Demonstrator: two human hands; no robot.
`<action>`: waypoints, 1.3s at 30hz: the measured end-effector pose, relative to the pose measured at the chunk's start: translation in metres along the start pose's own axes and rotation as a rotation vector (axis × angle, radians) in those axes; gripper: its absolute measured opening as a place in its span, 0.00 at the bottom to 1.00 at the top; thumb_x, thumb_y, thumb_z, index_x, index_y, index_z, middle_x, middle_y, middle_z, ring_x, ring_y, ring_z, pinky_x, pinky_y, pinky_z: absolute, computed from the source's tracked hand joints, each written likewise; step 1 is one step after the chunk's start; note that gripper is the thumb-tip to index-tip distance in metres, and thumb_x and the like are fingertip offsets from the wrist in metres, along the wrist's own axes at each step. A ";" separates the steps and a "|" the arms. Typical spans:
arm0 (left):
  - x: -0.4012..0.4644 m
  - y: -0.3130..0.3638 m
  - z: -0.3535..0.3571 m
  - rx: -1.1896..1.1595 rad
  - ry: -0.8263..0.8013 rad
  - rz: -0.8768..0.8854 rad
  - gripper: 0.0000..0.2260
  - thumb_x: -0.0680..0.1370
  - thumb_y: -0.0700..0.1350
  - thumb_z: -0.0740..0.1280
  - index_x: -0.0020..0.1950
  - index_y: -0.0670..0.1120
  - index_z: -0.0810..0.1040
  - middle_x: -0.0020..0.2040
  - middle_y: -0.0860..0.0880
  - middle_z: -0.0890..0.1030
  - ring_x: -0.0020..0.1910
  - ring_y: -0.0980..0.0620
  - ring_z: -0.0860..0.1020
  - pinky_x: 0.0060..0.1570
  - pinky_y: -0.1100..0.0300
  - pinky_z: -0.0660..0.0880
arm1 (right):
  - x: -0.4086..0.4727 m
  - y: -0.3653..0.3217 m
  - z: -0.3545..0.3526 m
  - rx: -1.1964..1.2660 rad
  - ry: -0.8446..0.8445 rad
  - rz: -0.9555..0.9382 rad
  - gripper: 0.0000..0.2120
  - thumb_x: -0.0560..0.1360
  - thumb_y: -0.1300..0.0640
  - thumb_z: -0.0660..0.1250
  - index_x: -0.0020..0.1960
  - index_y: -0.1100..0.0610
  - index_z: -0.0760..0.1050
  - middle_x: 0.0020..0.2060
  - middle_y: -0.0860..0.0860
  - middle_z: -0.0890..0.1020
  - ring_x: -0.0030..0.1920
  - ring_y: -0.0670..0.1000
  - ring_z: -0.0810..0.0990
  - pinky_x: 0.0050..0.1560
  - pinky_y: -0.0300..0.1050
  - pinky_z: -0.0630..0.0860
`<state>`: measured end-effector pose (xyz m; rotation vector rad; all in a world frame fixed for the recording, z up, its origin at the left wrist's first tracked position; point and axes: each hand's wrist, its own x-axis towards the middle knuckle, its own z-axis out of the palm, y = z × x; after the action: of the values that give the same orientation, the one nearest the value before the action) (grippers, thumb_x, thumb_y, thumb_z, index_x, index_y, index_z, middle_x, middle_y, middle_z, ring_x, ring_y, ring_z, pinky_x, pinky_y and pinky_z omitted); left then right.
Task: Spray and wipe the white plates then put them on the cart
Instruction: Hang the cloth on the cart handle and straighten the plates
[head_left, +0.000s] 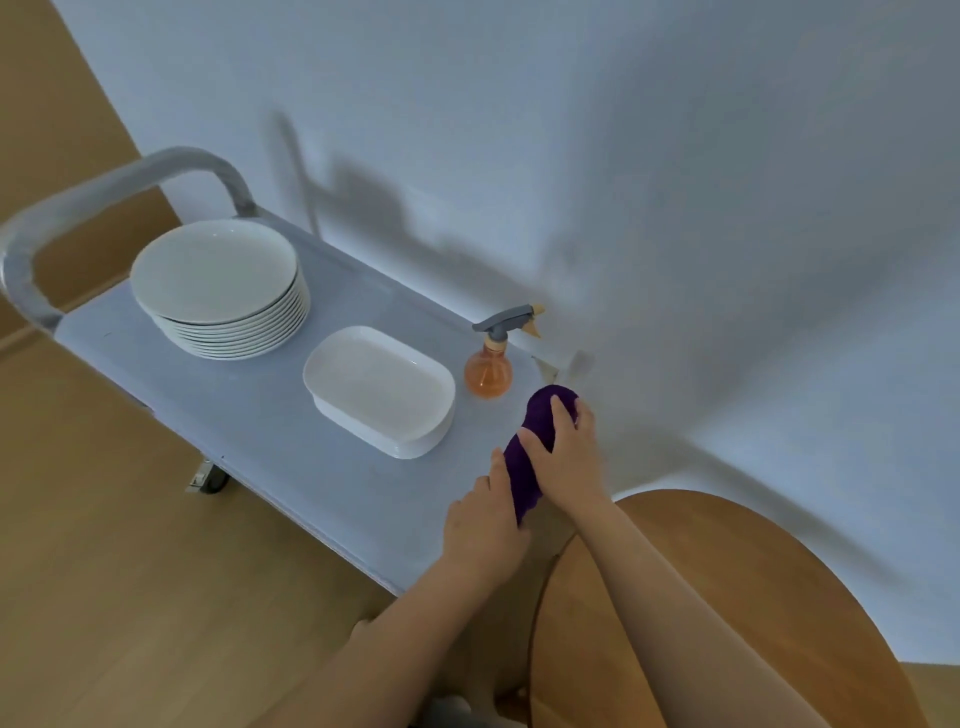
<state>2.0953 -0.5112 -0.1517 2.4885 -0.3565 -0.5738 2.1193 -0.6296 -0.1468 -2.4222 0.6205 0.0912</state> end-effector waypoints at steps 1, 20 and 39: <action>0.000 -0.002 0.000 -0.009 -0.006 0.012 0.37 0.77 0.47 0.67 0.78 0.48 0.47 0.65 0.47 0.73 0.54 0.48 0.79 0.52 0.54 0.79 | 0.000 -0.002 -0.002 0.010 -0.008 0.010 0.30 0.79 0.46 0.58 0.76 0.55 0.52 0.76 0.55 0.50 0.74 0.57 0.56 0.70 0.50 0.60; 0.131 -0.024 -0.114 -0.115 0.098 0.180 0.16 0.82 0.47 0.59 0.68 0.44 0.71 0.63 0.46 0.77 0.56 0.50 0.75 0.53 0.62 0.67 | 0.130 -0.082 -0.034 -0.634 -0.100 -0.293 0.25 0.79 0.53 0.59 0.75 0.52 0.57 0.76 0.52 0.55 0.76 0.53 0.51 0.72 0.56 0.51; 0.204 -0.005 -0.103 -0.140 -0.113 0.483 0.14 0.78 0.38 0.62 0.63 0.43 0.76 0.61 0.46 0.78 0.56 0.48 0.77 0.56 0.61 0.69 | 0.131 -0.067 -0.050 -0.594 -0.077 -0.142 0.11 0.77 0.52 0.59 0.43 0.57 0.75 0.34 0.47 0.70 0.38 0.49 0.70 0.39 0.41 0.60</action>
<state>2.3221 -0.5347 -0.1424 2.1318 -0.8964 -0.5157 2.2614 -0.6663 -0.0968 -3.0076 0.4229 0.3515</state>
